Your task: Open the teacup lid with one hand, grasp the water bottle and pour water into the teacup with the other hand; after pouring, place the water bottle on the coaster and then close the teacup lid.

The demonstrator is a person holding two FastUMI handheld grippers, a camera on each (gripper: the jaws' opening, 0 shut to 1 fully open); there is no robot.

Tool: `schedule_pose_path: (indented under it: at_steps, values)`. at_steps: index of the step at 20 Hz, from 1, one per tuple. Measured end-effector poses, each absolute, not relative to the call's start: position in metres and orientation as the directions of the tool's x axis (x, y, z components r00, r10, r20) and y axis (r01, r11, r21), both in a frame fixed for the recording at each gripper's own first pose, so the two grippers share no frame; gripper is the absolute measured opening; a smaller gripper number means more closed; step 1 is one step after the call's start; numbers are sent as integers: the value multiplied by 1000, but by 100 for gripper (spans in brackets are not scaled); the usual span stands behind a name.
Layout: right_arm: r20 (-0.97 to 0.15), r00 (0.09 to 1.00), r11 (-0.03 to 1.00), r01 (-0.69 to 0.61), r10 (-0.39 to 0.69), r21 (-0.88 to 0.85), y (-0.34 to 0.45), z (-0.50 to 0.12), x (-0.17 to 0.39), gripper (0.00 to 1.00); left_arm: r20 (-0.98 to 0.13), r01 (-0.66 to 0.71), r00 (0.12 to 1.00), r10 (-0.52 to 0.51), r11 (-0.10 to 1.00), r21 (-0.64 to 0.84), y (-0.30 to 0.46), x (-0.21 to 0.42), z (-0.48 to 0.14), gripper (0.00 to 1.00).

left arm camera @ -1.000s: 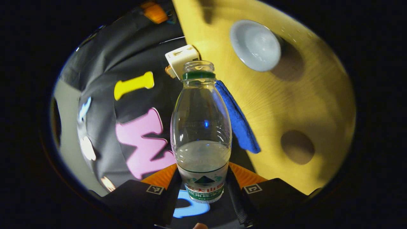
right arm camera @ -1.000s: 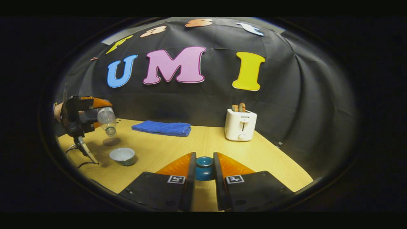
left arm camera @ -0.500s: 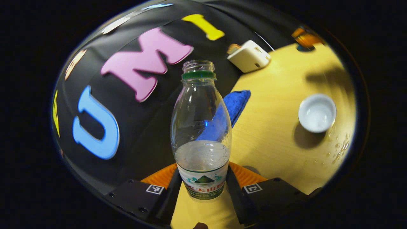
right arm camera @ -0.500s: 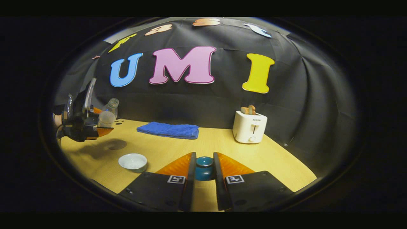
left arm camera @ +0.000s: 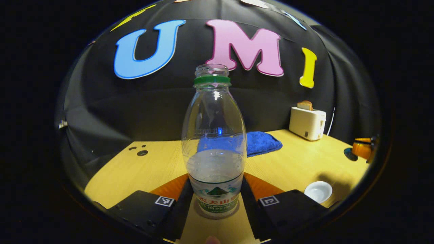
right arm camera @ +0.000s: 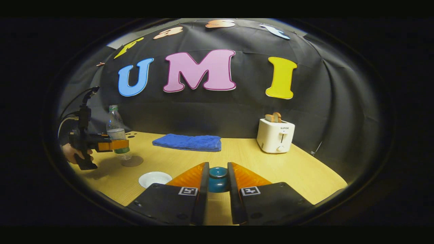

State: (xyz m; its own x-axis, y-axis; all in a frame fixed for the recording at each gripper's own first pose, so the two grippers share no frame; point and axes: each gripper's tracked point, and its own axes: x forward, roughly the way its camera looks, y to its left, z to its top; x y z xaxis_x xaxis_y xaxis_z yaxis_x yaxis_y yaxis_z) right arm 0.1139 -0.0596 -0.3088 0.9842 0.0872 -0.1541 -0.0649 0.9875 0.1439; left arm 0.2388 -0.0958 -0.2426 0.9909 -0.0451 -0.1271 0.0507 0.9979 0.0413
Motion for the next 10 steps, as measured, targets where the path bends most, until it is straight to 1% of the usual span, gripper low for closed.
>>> schedule_pose_path:
  at_steps: [1,2,3,5,6,10]
  values:
    - [-156,984,987,-66,89,143,-58,-309,113,36,-124,48,991,-44,998,31,-97,238,-243,76]
    - [-156,984,987,-68,91,143,-56,-310,114,31,-121,46,992,-43,999,19,-96,237,-242,76]
    - [-157,983,988,-69,91,141,-55,-310,114,36,-119,44,992,-42,999,9,-96,237,-242,76]
    - [-158,984,989,-65,87,135,-56,-312,114,36,-116,33,993,-32,999,3,-97,237,-242,76]
    - [-161,983,988,-66,88,136,-55,-312,114,31,-118,27,993,-27,1000,5,-97,237,-243,76]
    - [-162,983,988,-67,90,143,-53,-313,115,31,-134,37,990,-40,999,-26,-99,240,-249,76]
